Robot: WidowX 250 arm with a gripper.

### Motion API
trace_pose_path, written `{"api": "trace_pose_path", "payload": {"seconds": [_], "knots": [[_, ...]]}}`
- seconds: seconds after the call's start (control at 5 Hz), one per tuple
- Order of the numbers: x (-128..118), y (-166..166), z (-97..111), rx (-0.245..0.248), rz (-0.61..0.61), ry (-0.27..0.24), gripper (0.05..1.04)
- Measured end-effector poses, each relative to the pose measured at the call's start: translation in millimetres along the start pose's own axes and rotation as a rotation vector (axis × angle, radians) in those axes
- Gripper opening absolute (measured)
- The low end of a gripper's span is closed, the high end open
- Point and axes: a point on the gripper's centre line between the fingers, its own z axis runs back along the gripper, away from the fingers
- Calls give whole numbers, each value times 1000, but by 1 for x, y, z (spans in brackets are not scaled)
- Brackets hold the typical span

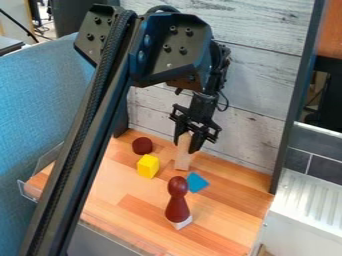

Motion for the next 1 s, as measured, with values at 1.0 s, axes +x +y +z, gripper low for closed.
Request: {"api": "trace_pose_path", "payload": {"seconds": [1.0], "knots": [[-11,34,21,-154,40,-39,1001]]}}
